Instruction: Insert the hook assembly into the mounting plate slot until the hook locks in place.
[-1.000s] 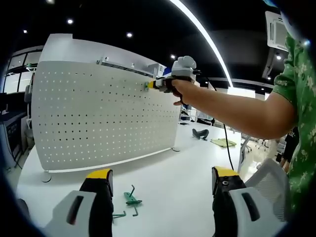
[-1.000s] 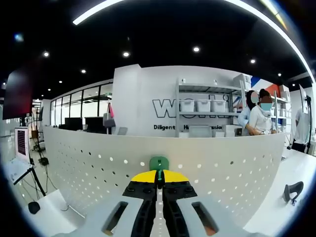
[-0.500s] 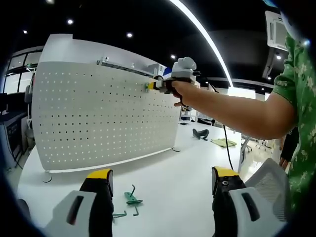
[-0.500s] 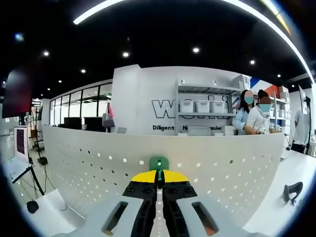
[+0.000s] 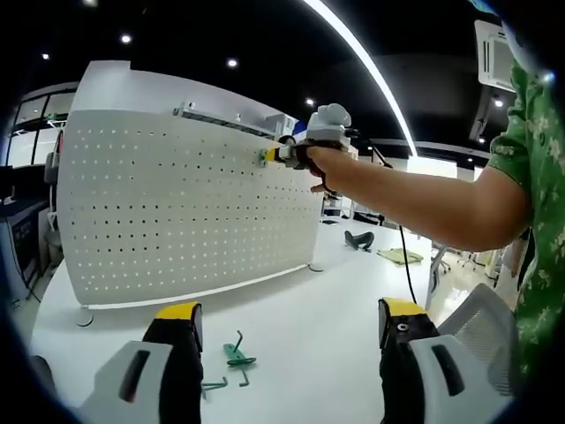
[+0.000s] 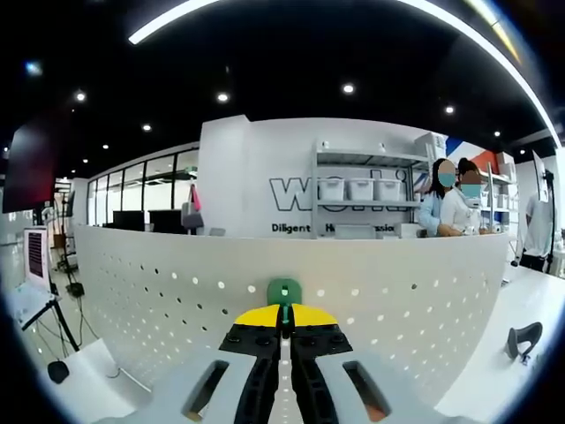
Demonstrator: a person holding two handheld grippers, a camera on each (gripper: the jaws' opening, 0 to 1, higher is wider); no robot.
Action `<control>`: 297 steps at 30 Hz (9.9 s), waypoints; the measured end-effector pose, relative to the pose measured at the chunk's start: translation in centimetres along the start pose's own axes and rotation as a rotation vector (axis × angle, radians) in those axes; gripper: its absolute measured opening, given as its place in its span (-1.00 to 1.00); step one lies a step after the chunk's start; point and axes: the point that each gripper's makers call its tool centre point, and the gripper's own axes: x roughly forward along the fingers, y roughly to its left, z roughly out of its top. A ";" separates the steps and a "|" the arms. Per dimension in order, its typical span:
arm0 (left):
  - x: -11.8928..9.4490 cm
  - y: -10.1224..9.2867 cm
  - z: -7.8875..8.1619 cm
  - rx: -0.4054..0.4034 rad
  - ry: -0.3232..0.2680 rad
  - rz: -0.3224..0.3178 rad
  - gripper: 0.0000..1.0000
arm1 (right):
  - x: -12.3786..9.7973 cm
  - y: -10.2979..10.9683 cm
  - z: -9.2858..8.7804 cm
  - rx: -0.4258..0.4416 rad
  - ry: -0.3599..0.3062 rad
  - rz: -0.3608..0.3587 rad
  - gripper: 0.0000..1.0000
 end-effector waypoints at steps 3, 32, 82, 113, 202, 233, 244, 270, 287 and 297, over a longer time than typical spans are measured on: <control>0.0 0.1 -0.1 -0.002 0.000 0.001 0.68 | 0.0 0.0 0.0 -0.002 0.000 -0.002 -0.98; -0.1 0.3 0.0 0.001 0.002 0.002 0.67 | 0.1 0.0 -0.2 -0.019 -0.009 0.000 -0.92; -0.1 -0.1 -0.1 0.004 0.004 -0.007 0.66 | -0.2 0.0 -0.9 -0.027 0.039 0.017 -0.97; 0.1 -0.2 -0.2 0.008 0.010 -0.011 0.65 | -0.2 0.0 -0.8 -0.056 0.012 0.000 -1.00; 0.0 -0.1 -0.3 0.007 0.014 -0.015 0.64 | -0.2 0.0 -0.8 0.005 0.086 0.002 -0.99; 0.1 0.0 -0.5 0.002 0.014 -0.015 0.64 | -0.2 0.1 -0.8 -0.010 0.056 -0.009 -0.99; 0.1 0.1 -0.5 0.005 0.017 -0.015 0.63 | -0.1 -0.1 -0.6 -0.004 0.026 -0.022 -1.00; 0.0 0.0 -0.5 0.006 0.017 -0.015 0.64 | -0.1 0.2 -1.2 -0.042 0.026 0.004 -0.84; 0.0 -0.2 -0.3 0.010 0.012 -0.018 0.64 | -0.6 0.4 -1.3 -0.048 0.017 0.015 -0.53; 0.1 -0.3 -0.2 0.011 0.013 -0.019 0.64 | -1.0 0.6 -1.3 -0.051 -0.001 0.038 -0.12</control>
